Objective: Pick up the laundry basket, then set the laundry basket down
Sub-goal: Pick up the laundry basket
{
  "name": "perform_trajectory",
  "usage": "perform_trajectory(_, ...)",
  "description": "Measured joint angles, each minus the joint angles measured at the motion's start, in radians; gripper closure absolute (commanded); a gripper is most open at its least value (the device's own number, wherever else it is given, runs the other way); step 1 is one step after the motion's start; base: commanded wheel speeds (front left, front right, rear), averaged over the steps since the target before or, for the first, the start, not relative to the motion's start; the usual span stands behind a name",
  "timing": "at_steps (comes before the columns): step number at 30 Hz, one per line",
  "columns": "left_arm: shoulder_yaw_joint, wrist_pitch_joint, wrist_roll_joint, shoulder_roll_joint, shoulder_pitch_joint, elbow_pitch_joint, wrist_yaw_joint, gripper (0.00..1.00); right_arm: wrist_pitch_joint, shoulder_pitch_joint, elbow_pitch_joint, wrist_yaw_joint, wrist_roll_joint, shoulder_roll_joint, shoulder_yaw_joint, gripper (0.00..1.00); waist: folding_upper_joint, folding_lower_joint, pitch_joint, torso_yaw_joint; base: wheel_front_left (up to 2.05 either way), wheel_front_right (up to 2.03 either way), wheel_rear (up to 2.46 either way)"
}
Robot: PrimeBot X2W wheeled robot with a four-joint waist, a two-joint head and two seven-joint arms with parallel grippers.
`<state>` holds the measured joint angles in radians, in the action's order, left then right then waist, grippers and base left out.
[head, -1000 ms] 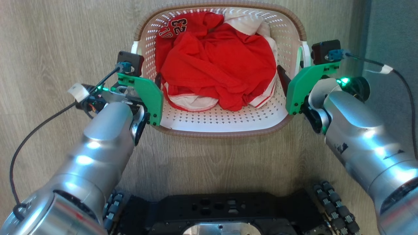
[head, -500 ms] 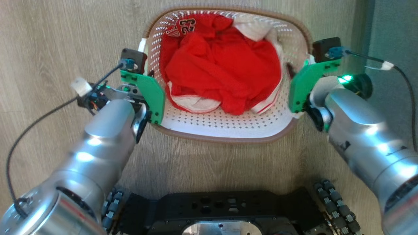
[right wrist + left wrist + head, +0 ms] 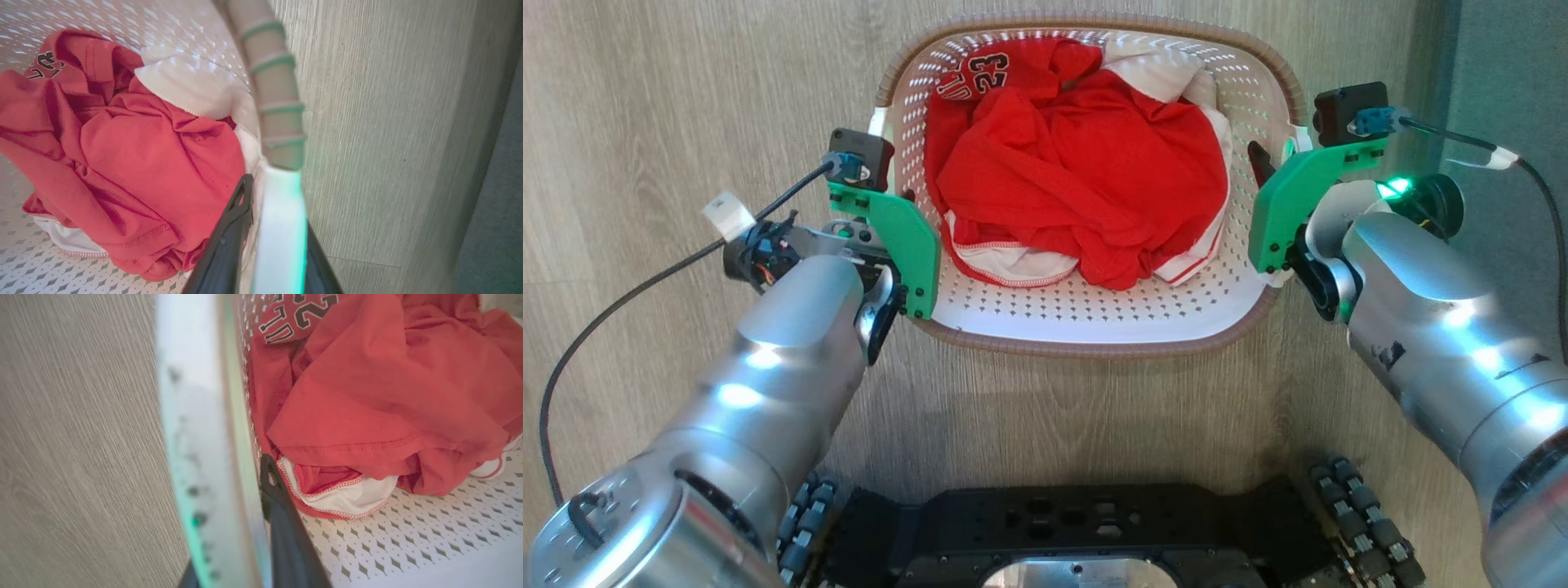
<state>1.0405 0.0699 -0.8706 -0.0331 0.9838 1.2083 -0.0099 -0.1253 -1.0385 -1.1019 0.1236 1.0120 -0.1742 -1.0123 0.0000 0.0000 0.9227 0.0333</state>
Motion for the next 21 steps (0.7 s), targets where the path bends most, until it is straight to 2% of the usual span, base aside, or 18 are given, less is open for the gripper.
perform_trajectory(7, 0.048, -0.036, -0.042, 0.000, -0.005, -0.014, -0.017, 1.00, -0.006, -0.003, 0.000, 0.000, 0.012, -0.020, -0.052, 1.00, 0.0000, 0.0000, -0.022, 0.006, 0.00, 0.00, 0.00)
perform_trajectory(21, 0.121, -0.132, -0.121, 0.000, -0.053, -0.030, -0.057, 1.00, 0.156, -0.004, 0.023, 0.000, 0.085, -0.055, -0.160, 1.00, 0.0000, 0.0000, -0.144, 0.022, 0.00, 0.00, 0.00)
